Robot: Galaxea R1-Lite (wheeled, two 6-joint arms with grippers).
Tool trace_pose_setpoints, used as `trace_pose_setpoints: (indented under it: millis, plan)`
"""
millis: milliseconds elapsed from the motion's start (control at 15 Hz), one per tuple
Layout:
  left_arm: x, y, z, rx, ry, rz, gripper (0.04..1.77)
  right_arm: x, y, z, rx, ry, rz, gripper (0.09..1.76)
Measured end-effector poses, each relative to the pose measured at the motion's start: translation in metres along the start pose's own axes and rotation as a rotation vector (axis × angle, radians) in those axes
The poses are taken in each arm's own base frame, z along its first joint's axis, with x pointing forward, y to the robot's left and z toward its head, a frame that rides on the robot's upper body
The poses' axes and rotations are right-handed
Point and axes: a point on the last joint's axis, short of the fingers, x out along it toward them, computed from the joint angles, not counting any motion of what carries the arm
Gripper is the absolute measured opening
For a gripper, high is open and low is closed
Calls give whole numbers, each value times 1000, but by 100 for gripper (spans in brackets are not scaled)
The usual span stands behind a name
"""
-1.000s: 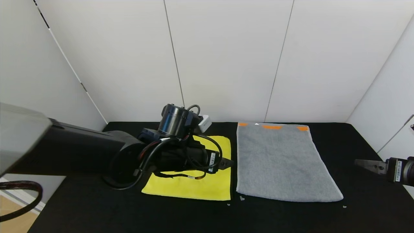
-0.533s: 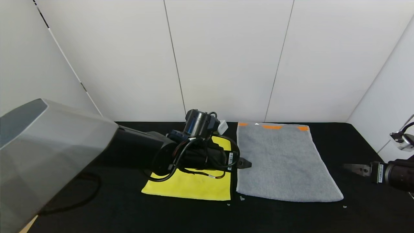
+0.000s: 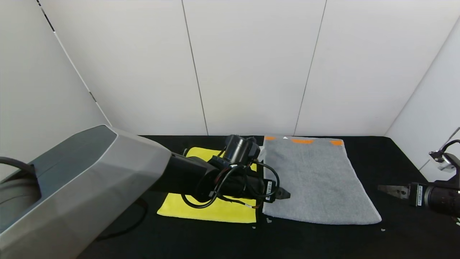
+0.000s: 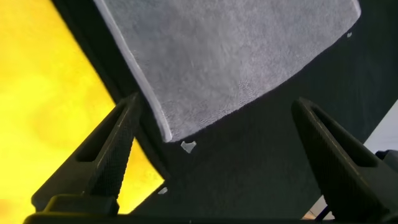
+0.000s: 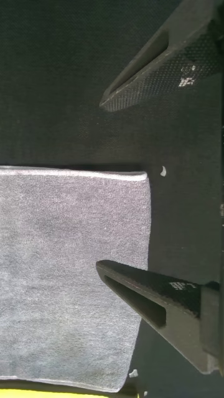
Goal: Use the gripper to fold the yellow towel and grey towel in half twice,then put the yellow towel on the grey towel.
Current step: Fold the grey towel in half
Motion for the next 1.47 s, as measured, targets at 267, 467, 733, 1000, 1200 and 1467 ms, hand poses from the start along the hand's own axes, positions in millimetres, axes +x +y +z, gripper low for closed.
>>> trace_pose_setpoints:
  millis: [267,467,733,1000,1200,1467]
  plan:
    - [12,2,-9,-27,33,4,172,-1,-1,0,2,-4,-3,171]
    - [18,5,-14,-36,51,10,172,-1,-2,0,2,-4,-5,171]
    - [24,5,-18,-37,67,10,172,-1,-2,0,3,-4,-6,171]
    - [28,4,-23,-35,81,10,172,0,-2,0,4,-1,-6,171]
    - [31,3,-25,-32,87,8,172,1,-2,0,4,1,-5,171]
    - [33,1,-26,-24,87,3,172,1,-2,0,5,2,-6,171]
